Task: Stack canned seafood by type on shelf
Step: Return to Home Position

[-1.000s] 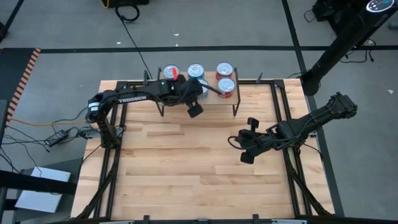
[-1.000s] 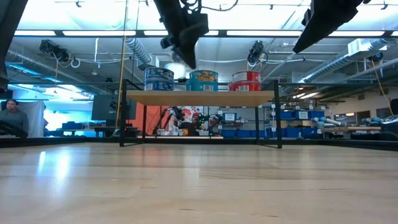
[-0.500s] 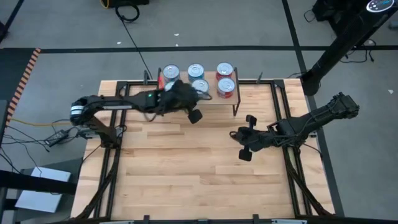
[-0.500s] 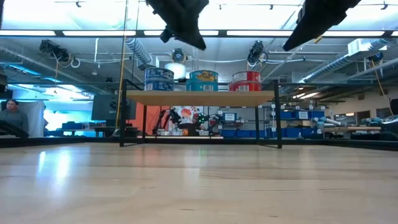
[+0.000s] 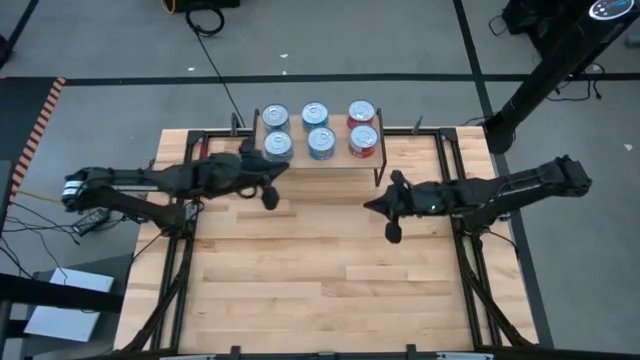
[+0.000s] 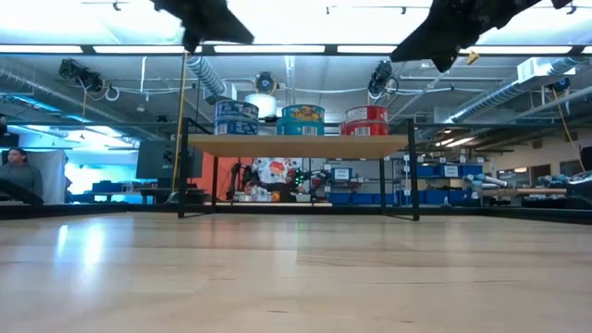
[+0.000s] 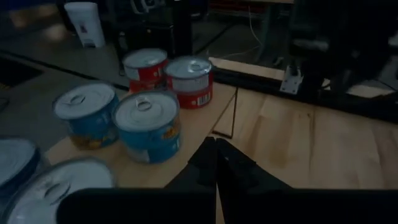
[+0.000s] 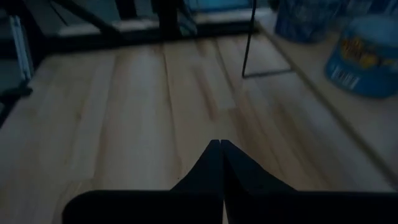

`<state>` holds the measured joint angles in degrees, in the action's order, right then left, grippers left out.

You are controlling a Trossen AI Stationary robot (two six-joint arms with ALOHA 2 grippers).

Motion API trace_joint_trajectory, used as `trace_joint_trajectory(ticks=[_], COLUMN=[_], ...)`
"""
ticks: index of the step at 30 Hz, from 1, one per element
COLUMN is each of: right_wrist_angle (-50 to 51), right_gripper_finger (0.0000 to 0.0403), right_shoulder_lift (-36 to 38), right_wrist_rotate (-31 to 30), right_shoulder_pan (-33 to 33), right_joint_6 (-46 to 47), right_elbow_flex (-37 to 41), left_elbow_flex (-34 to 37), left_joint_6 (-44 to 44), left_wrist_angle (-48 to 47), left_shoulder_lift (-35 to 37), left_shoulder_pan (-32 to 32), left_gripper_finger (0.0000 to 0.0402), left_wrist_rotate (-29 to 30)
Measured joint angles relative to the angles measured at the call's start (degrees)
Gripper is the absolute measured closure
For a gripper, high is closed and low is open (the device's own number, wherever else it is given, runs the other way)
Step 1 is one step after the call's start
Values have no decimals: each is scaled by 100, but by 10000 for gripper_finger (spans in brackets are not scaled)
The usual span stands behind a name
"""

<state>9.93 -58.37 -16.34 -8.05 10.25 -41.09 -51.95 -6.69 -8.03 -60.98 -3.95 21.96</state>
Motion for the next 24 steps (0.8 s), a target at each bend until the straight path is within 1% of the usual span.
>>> trace_joint_trajectory(ticks=[2,4,7,9,14,17,20,24], right_wrist_angle=[-169,-103,51,182,413,262,262,400], right_gripper_finger=[402,402,399,395,394,395,393,387], right_shoulder_lift=[116,201,258,255,261,280,291,293], right_wrist_rotate=[163,282,275,141,-485,-512,-507,-520], right_shoulder_pan=[134,251,418,516,679,743,761,824], right_joint_6=[-256,-484,-444,-331,290,207,231,316], right_elbow_flex=[83,165,261,276,276,274,274,274], left_elbow_flex=[310,594,934,1100,1417,1489,1494,1500], left_joint_6=[-4,-128,-162,-118,-102,-106,-108,-207], left_wrist_angle=[-9,-28,-39,-31,-113,-298,-564,-503], left_shoulder_lift=[347,664,1081,1347,1828,1985,1979,1946], left_shoulder_pan=[36,37,37,37,37,35,29,31], left_gripper_finger=[398,399,399,399,398,398,398,398], left_wrist_rotate=[-2,-67,-173,-179,-180,-178,-175,-174])
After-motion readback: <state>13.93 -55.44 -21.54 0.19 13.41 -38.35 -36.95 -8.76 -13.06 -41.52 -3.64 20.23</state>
